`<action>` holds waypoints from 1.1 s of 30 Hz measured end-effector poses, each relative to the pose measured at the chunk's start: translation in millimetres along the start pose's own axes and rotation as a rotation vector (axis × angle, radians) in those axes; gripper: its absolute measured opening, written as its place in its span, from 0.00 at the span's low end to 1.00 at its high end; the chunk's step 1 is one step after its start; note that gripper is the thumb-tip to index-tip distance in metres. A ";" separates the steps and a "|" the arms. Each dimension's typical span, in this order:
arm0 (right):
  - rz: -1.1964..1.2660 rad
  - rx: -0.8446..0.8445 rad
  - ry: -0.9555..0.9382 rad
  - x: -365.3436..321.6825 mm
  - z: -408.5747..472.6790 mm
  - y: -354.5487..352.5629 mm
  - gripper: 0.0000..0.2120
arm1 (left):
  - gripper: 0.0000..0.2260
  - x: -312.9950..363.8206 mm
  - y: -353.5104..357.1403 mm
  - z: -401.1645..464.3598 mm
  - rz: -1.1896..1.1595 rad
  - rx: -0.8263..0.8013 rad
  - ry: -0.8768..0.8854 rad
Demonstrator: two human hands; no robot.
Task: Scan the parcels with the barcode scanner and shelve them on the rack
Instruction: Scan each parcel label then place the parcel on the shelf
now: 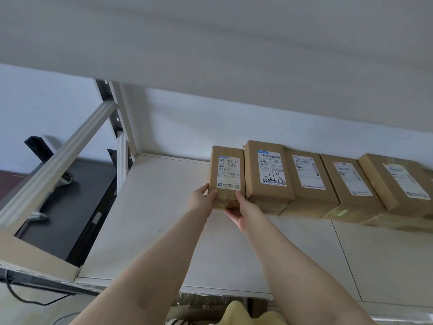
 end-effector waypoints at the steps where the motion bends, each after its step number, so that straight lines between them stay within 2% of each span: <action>1: -0.001 -0.001 -0.002 0.1 0.4 0.2 0.13 | 0.25 1.1 0.1 -0.4 0.012 -0.001 0.010; 8: -0.009 -0.017 -0.015 0.0 5.9 -0.2 0.17 | 0.24 5.0 1.5 1.2 0.104 0.009 0.073; 12: -0.004 -0.016 -0.015 3.7 4.1 -1.9 0.19 | 0.28 8.2 -0.7 -10.5 0.145 -0.056 0.045; 15: -0.067 -0.019 0.005 14.6 0.2 -6.9 0.16 | 0.30 1.8 -10.3 -25.0 0.148 -0.055 -0.026; 23: -0.280 -0.111 0.022 68.8 -22.0 -6.9 0.13 | 0.10 -28.2 -59.8 -88.1 -0.189 0.173 -0.139; 33: -0.451 -0.249 0.066 171.7 -45.3 -9.0 0.08 | 0.07 -70.4 -130.9 -219.9 -0.313 0.605 -0.177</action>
Point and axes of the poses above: each hand's wrist, its own z-axis towards the middle knuckle, its own y-axis out of the palm, x = y × z, the point moved 5 cm from there along z, towards the middle knuckle, and after that the axes turned 15 degrees about y, right-handed, at the moved point
